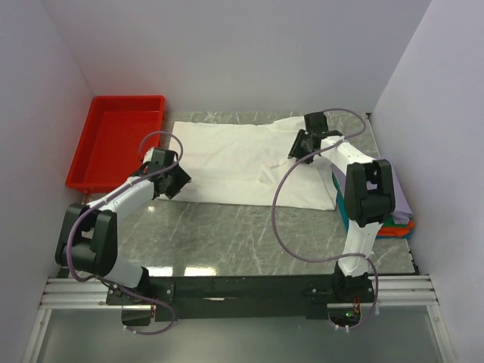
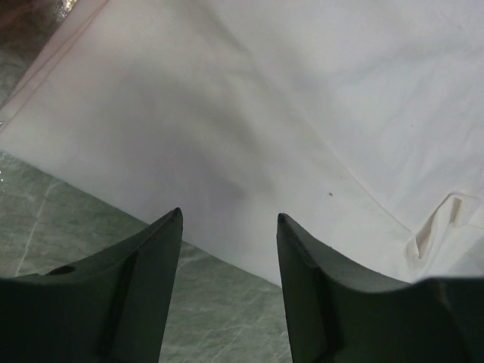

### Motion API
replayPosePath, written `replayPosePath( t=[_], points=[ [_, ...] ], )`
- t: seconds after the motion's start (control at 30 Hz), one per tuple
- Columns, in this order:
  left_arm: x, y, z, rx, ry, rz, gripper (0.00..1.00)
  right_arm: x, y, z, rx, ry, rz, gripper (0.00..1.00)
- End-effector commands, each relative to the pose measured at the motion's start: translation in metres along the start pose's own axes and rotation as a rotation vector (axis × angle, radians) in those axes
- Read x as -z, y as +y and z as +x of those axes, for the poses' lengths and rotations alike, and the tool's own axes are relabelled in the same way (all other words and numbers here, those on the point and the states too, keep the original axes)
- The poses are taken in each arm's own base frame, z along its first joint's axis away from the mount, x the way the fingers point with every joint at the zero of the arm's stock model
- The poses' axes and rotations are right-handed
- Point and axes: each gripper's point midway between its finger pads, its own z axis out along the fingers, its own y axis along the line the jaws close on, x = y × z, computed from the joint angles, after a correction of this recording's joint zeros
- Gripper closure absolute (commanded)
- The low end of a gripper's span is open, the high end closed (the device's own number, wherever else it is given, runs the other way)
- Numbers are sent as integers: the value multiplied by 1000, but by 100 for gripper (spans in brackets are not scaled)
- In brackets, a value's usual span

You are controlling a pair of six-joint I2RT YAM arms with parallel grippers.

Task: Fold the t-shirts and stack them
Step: Fold the tshirt

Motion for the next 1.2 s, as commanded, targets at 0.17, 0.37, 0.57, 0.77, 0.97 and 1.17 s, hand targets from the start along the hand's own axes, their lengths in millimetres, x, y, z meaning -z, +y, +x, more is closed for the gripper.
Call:
replayPosePath(
  t=[0.17,0.37,0.57,0.77,0.97,1.17],
  points=[
    [8,-22,-12,2,-28,64,42,-24,-18,-45,-49,-52,15,55],
    [11,-28,-15,-4,-33,78,42,-38,-12,-61,-60,-45,25,55],
    [11,-29,-15,-7,-30,80,42,-44,-14,-61,-57,-32,41,60],
    [11,-29,-15,-6,-30,83,42,-36,-14,-55,-44,-53,41,59],
    [12,-31,-16,-7,-30,87,42,-7,-16,-56,-43,-153,33,59],
    [12,-32,-16,-7,-29,90,42,12,-23,-47,-39,-218,36,59]
  ],
)
